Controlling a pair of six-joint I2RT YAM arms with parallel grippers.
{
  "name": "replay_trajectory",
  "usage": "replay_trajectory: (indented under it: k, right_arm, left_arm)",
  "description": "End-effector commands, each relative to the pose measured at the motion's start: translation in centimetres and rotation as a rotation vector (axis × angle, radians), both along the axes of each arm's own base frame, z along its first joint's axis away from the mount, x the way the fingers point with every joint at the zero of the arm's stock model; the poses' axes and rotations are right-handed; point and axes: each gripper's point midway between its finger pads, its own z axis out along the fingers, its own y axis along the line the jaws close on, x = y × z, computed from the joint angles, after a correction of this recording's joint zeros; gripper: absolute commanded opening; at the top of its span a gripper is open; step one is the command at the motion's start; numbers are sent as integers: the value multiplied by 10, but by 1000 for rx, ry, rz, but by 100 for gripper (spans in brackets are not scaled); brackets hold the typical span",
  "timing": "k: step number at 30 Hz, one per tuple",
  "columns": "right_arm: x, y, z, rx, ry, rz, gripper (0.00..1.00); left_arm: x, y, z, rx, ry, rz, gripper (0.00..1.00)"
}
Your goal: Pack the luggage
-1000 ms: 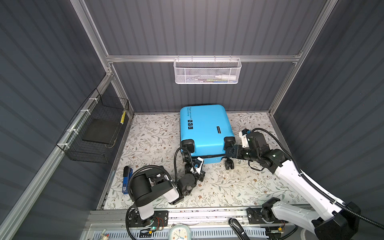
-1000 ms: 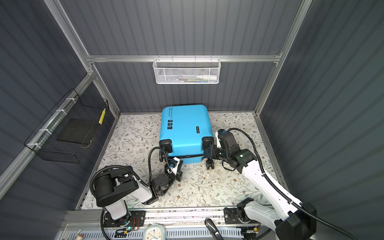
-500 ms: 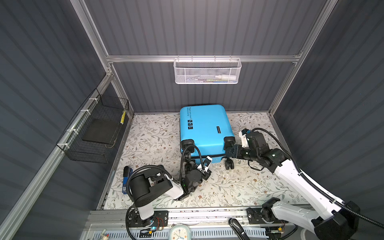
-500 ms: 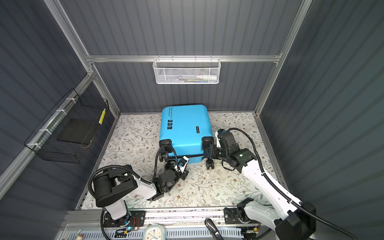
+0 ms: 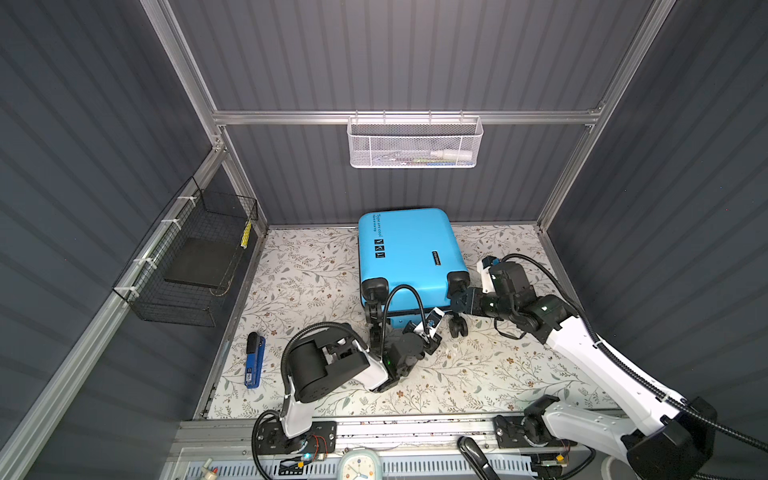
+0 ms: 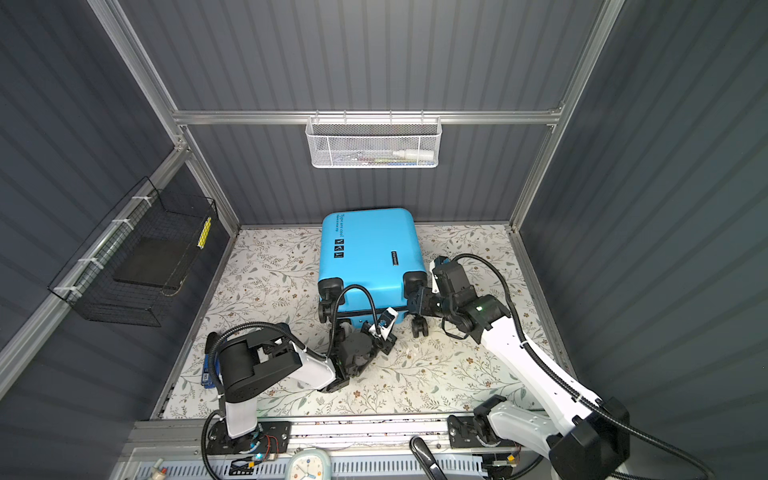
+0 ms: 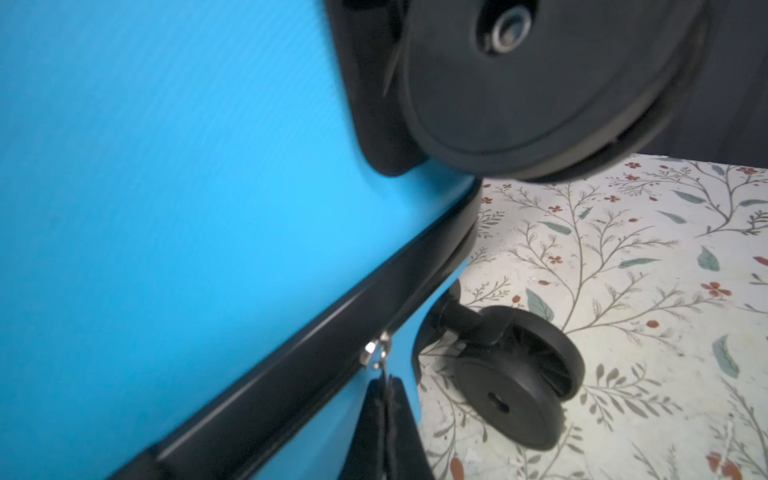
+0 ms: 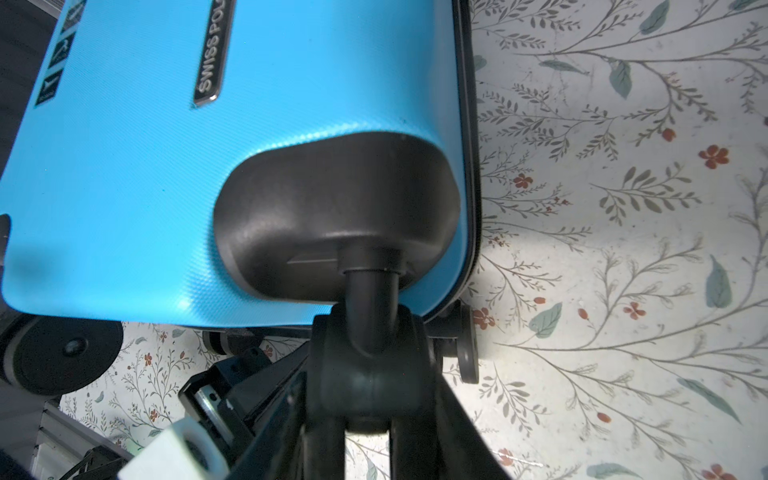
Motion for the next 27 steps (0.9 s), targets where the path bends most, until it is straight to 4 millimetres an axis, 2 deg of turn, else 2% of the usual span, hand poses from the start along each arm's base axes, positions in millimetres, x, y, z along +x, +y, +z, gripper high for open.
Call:
replay_trajectory:
  k: [1, 11, 17, 21, 27]
  right_arm:
    - [-6, 26, 0, 56, 13, 92, 0]
    - [-6, 30, -2, 62, 18, 93, 0]
    - [-5, 29, -2, 65, 18, 76, 0]
    - [-5, 28, -5, 59, 25, 74, 0]
    - [-3, 25, -2, 49, 15, 61, 0]
  left_arm:
    - [-41, -57, 31, -90, -61, -238, 0]
    - [-45, -78, 35, -81, -71, -293, 0]
    - [-45, -93, 41, -155, -52, -319, 0]
    - [-40, -84, 44, -232, -46, -268, 0]
    - [-31, -53, 44, -283, -51, -160, 0]
